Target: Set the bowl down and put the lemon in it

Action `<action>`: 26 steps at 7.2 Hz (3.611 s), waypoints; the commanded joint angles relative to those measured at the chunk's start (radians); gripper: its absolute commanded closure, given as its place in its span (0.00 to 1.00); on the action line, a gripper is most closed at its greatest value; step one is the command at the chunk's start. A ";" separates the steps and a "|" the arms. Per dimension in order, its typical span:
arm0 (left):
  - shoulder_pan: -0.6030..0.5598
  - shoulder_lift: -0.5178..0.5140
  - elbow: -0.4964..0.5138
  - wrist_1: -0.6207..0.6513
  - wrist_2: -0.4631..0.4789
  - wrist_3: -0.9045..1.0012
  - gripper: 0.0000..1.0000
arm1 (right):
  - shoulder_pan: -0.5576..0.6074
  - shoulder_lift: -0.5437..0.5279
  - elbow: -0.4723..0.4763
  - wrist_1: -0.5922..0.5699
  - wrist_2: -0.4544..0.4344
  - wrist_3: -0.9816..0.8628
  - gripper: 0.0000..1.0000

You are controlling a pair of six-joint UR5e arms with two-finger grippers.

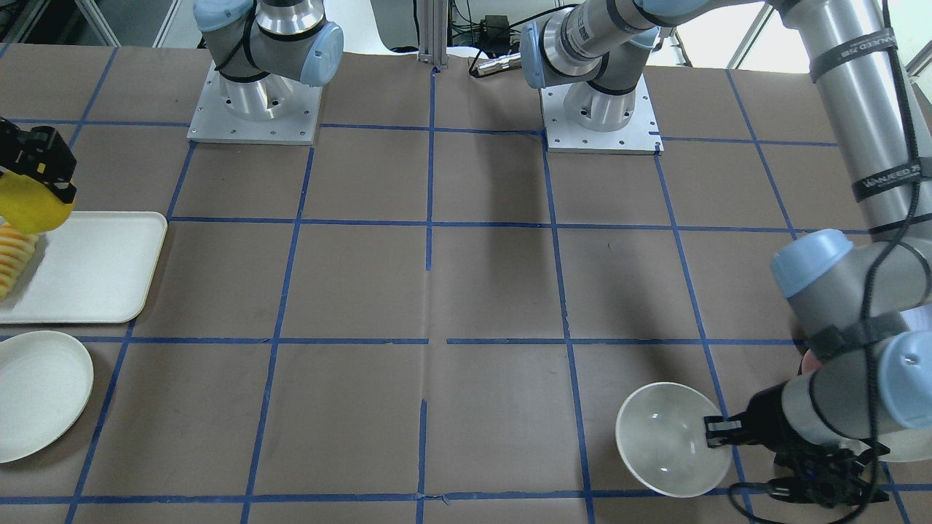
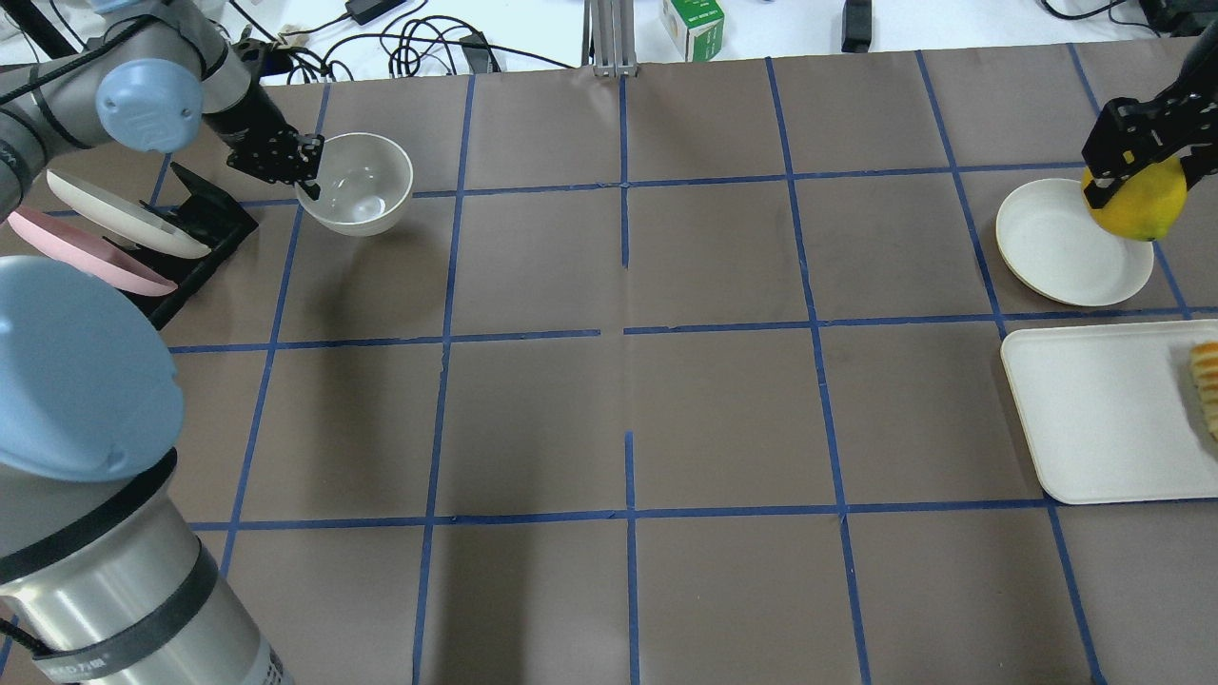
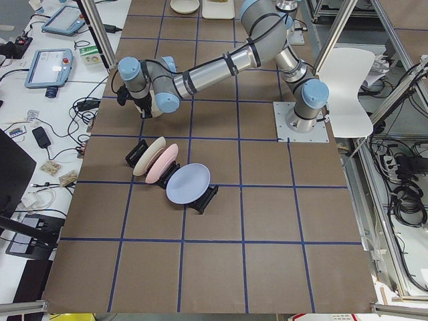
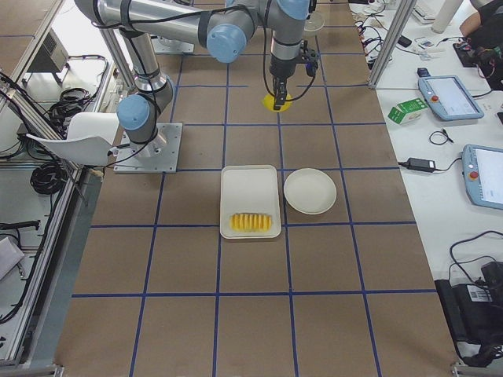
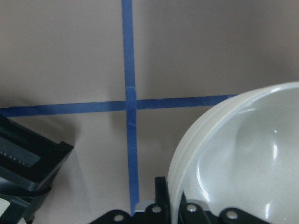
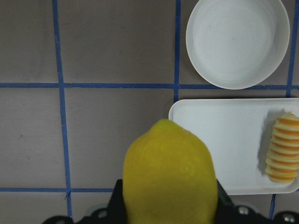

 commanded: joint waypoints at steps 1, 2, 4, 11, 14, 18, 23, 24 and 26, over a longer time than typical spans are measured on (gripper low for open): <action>-0.229 0.022 -0.014 -0.012 -0.038 -0.275 1.00 | 0.201 0.005 -0.045 0.000 0.004 0.196 0.79; -0.329 0.044 -0.042 -0.012 -0.036 -0.393 1.00 | 0.287 0.024 -0.076 -0.002 0.007 0.285 0.79; -0.404 0.145 -0.213 0.020 -0.031 -0.485 1.00 | 0.388 0.045 -0.087 -0.005 0.007 0.439 0.79; -0.442 0.191 -0.445 0.394 -0.018 -0.523 0.00 | 0.408 0.084 -0.085 -0.043 0.017 0.461 0.80; -0.387 0.333 -0.390 0.177 -0.001 -0.456 0.00 | 0.523 0.246 -0.084 -0.236 0.019 0.608 0.80; -0.284 0.562 -0.283 -0.258 0.117 -0.150 0.00 | 0.664 0.468 -0.075 -0.492 0.045 0.750 0.80; -0.165 0.663 -0.300 -0.307 0.122 -0.117 0.00 | 0.693 0.554 -0.021 -0.586 0.057 0.771 0.75; -0.169 0.650 -0.294 -0.299 0.117 -0.134 0.00 | 0.693 0.555 -0.012 -0.594 0.057 0.770 0.73; -0.169 0.644 -0.281 -0.294 0.107 -0.132 0.00 | 0.695 0.551 -0.012 -0.594 0.054 0.780 0.06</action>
